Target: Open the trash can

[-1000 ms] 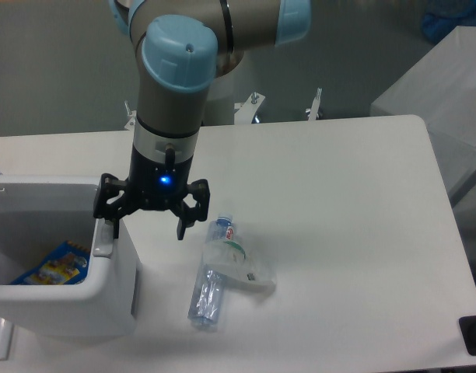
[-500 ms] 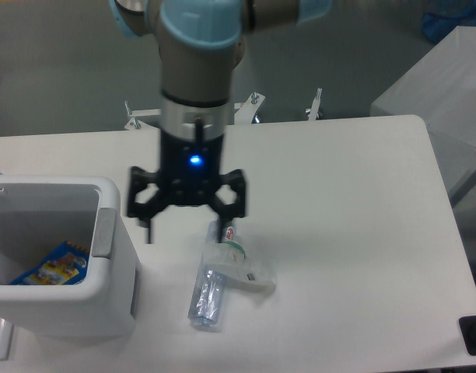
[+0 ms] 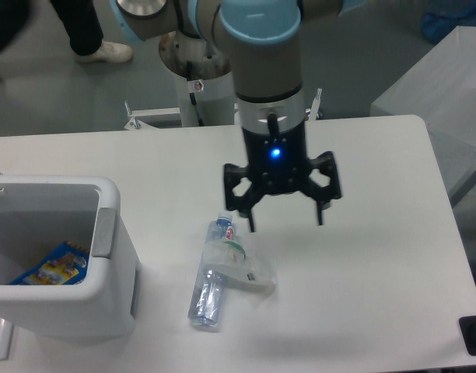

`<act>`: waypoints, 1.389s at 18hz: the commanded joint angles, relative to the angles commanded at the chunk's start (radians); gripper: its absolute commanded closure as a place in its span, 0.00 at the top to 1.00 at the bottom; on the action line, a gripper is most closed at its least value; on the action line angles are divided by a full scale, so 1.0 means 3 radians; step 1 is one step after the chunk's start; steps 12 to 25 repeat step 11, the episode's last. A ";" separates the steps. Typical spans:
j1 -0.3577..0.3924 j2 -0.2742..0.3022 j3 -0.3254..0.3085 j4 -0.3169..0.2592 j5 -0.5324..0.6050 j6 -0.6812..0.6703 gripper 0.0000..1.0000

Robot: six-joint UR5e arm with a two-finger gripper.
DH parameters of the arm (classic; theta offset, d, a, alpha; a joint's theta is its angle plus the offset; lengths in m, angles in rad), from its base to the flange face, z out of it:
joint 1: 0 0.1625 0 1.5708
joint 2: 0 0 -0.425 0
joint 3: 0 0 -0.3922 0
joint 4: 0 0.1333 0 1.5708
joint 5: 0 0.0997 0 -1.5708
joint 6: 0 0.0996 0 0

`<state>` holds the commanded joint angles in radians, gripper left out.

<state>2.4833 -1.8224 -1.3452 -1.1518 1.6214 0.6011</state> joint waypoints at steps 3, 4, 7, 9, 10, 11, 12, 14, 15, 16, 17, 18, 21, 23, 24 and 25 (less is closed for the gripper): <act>0.0128 0.0046 -0.0061 -0.0164 0.0021 0.0444 1.00; 0.0204 0.0082 -0.0087 -0.0170 0.0021 0.0608 1.00; 0.0353 0.0148 -0.0174 -0.0175 0.0021 0.0931 1.00; 0.0435 0.0159 -0.0194 -0.0170 0.0021 0.1018 1.00; 0.0466 0.0159 -0.0200 -0.0170 0.0021 0.1028 1.00; 0.0476 0.0159 -0.0200 -0.0170 0.0021 0.1029 1.00; 0.0476 0.0159 -0.0200 -0.0170 0.0021 0.1029 1.00; 0.0476 0.0159 -0.0200 -0.0170 0.0021 0.1029 1.00; 0.0476 0.0159 -0.0200 -0.0170 0.0021 0.1029 1.00; 0.0476 0.0159 -0.0200 -0.0170 0.0021 0.1029 1.00; 0.0476 0.0159 -0.0200 -0.0170 0.0021 0.1029 1.00; 0.0476 0.0159 -0.0200 -0.0170 0.0021 0.1029 1.00; 0.0476 0.0159 -0.0200 -0.0170 0.0021 0.1029 1.00; 0.0476 0.0159 -0.0200 -0.0170 0.0021 0.1029 1.00; 0.0476 0.0159 -0.0200 -0.0170 0.0021 0.1029 1.00; 0.0476 0.0159 -0.0200 -0.0170 0.0021 0.1029 1.00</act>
